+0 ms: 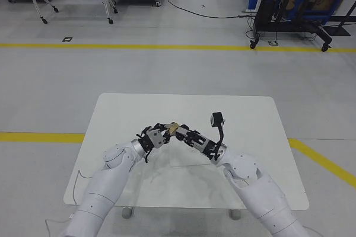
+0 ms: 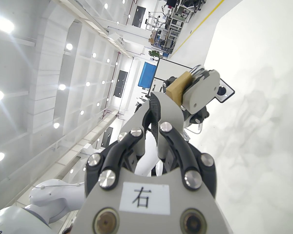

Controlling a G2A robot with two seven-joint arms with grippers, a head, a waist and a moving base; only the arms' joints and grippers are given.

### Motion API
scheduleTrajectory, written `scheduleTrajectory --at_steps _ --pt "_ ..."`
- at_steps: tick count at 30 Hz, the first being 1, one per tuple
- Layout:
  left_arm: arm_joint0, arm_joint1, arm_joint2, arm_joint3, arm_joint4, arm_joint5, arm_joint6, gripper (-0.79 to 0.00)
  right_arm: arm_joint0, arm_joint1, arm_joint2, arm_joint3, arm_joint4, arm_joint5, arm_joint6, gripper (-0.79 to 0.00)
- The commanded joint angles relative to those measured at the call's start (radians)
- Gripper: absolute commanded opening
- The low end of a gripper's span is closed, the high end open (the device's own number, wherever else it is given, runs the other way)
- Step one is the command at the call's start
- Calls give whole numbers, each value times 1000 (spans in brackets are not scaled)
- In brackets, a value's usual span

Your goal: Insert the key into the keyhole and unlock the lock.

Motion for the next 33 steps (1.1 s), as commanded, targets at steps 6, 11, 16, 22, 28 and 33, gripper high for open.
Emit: scheduleTrajectory --at_steps 6,11,16,22,28,33 --pt "12 3 -18 -27 26 -104 9 -785 -29 6 39 -35 164 31 98 -520" --pt "21 4 -27 -42 24 -153 -8 -785 -25 17 84 -12 401 187 338 -409" --pt "17 6 -15 -51 90 -210 -35 -785 8 19 87 50 510 307 447 -422" --pt "21 7 -8 -62 120 -261 -69 -785 53 14 60 121 566 358 497 -431" --pt "20 7 3 -59 133 -273 -90 -785 78 9 43 153 588 356 505 -456" --pt "16 7 9 -57 142 -272 -99 -785 84 9 39 159 587 352 504 -477"
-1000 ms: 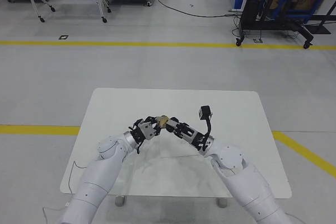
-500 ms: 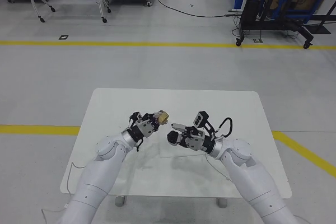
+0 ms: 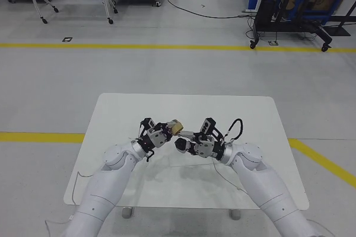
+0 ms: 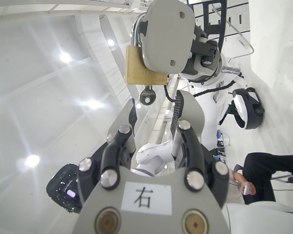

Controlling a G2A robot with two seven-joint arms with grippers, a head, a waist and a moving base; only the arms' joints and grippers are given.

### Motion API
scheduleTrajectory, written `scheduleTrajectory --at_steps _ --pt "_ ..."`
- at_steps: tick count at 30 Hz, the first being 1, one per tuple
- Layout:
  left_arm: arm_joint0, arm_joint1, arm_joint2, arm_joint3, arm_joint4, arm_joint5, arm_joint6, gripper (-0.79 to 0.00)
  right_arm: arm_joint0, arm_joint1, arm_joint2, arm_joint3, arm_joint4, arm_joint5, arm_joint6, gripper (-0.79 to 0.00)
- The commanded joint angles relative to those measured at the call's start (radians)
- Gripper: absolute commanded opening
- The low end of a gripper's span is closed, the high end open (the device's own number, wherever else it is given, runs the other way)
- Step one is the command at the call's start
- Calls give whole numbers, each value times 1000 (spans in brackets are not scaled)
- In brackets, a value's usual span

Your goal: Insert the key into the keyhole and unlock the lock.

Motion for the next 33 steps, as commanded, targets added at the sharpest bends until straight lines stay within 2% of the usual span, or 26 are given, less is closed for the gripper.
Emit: scheduleTrajectory --at_steps 1,6,9,12,21,26,31,33 --pt "-1 0 2 1 1 0 -2 -785 1 0 -1 1 -1 0 -2 -511" --pt "-3 0 3 3 1 2 -6 -785 2 0 -5 8 2 -2 -5 -640" --pt "-4 0 4 4 2 3 -7 -785 3 1 -6 10 0 -3 -7 -683" --pt "-5 0 8 3 4 4 -10 -785 3 1 -7 12 2 -5 -12 -785" --pt "-8 0 9 7 9 -4 -12 -785 4 -1 -11 21 22 -6 -39 -785" --pt "-8 1 11 1 29 -34 -19 -785 -2 -6 -5 33 96 1 -39 -785" --pt "-2 4 11 -19 102 -117 12 -785 -3 -12 7 61 225 34 9 -785" --pt "10 4 7 -37 141 -179 61 -785 0 -14 7 80 268 52 37 -785"
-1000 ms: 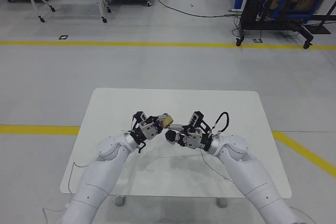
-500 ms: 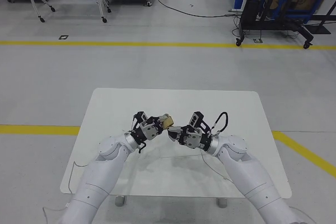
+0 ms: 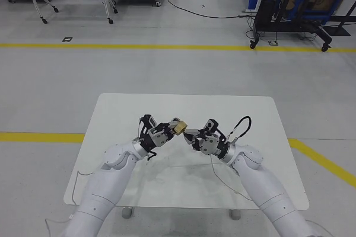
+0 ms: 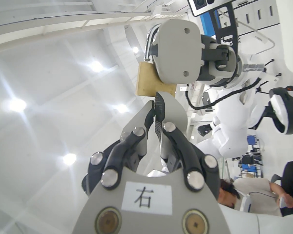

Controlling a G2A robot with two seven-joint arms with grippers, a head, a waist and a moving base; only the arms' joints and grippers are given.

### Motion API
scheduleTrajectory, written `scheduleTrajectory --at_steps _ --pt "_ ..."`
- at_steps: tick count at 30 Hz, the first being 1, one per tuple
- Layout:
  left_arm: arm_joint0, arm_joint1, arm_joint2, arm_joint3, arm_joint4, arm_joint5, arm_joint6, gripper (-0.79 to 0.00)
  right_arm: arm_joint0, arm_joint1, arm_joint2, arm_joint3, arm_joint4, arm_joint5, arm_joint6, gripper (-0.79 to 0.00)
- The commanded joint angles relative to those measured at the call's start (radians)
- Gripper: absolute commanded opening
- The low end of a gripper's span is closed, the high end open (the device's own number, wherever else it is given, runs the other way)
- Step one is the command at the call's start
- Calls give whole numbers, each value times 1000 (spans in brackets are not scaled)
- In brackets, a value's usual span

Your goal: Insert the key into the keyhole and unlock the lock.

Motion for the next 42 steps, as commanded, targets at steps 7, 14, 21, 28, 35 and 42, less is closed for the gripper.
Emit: scheduleTrajectory --at_steps 7,14,21,28,35,42 --pt "32 -1 0 -44 92 -158 108 -785 27 -9 -9 67 101 63 81 -785" --pt "51 1 -13 -66 124 -191 149 -785 39 -8 -14 71 57 46 74 -339" --pt "56 14 -26 -93 330 -175 237 -785 13 22 57 -4 -139 -73 62 0" --pt "34 19 38 -89 646 -52 295 -785 -144 88 325 -267 -445 -150 -168 0" --pt "-9 8 135 -40 831 80 316 -785 -328 118 482 -585 -741 -78 -383 0" --pt "-58 -3 189 30 923 169 307 -785 -328 118 482 -585 -741 -78 -383 0"
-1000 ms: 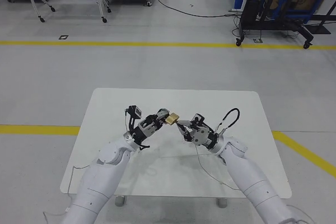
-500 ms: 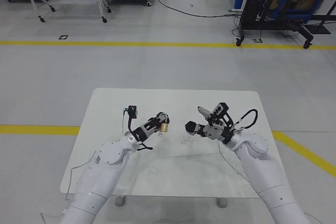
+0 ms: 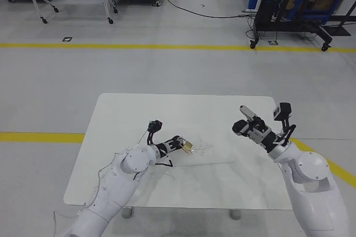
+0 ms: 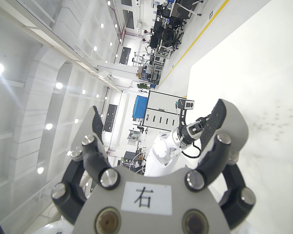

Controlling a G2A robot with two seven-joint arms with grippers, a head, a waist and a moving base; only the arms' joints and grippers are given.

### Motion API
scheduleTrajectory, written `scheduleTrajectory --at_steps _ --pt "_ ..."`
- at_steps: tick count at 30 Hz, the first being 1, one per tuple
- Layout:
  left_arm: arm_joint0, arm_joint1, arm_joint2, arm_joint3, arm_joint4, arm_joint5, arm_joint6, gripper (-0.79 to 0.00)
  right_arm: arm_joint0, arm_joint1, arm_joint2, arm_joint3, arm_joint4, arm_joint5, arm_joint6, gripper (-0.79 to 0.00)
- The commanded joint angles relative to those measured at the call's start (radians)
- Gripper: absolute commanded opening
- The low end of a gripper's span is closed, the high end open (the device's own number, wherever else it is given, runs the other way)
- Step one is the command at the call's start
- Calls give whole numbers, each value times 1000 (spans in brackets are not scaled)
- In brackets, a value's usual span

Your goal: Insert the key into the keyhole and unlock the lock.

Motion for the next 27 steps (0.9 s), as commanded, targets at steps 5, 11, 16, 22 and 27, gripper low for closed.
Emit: scheduleTrajectory --at_steps 5,11,16,22,27 --pt "-24 -4 39 29 99 20 -10 -785 0 0 0 0 0 0 0 0" --pt "-32 -5 61 31 158 21 -29 -139 0 0 0 0 0 0 0 0" --pt "-25 1 47 9 166 4 -52 0 0 0 0 0 0 0 0 0" --pt "-2 14 -8 -47 103 -55 -72 0 0 0 0 0 0 0 0 0" --pt "36 28 -58 -124 123 -196 29 0 0 0 0 0 0 0 0 0"
